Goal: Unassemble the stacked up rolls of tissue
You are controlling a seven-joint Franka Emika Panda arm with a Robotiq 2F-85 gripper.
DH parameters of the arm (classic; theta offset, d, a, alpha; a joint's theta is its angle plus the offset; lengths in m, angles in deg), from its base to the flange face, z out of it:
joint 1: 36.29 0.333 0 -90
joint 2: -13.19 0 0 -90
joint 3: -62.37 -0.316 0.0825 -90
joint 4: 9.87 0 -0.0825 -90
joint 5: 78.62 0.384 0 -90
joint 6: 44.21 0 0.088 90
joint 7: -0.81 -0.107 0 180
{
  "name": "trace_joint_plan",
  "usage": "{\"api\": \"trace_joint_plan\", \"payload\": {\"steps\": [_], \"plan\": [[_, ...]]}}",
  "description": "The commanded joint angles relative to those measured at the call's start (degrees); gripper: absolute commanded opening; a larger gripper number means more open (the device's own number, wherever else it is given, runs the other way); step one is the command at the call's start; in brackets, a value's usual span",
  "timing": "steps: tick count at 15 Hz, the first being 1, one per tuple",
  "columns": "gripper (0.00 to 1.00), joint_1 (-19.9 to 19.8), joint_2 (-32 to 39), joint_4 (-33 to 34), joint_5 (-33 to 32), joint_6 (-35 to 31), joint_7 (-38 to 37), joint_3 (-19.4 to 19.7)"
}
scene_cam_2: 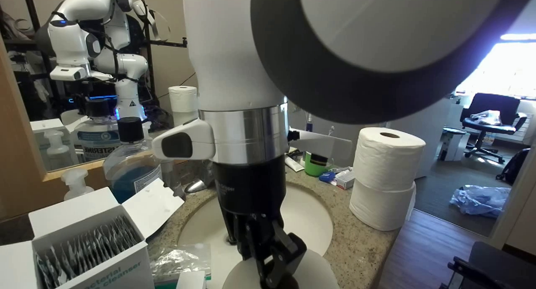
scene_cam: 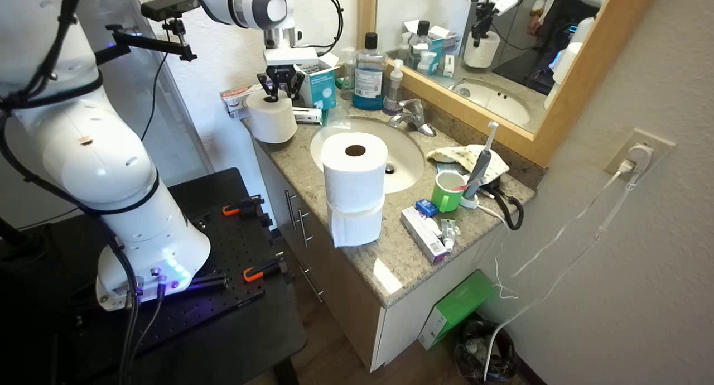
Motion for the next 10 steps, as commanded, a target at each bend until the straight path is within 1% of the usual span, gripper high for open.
{"api": "trace_joint_plan", "payload": {"steps": [1, 7, 10], "plan": [[0.12, -0.46, 3.08, 2.77, 1.02, 1.04, 3.88, -0.55], [0.12, -0.84, 7.10, 6.00, 0.12, 1.39, 6.98, -0.82], [0.12, -0.66, 8.31, 7.62, -1.12, 1.84, 7.02, -0.68]]}}
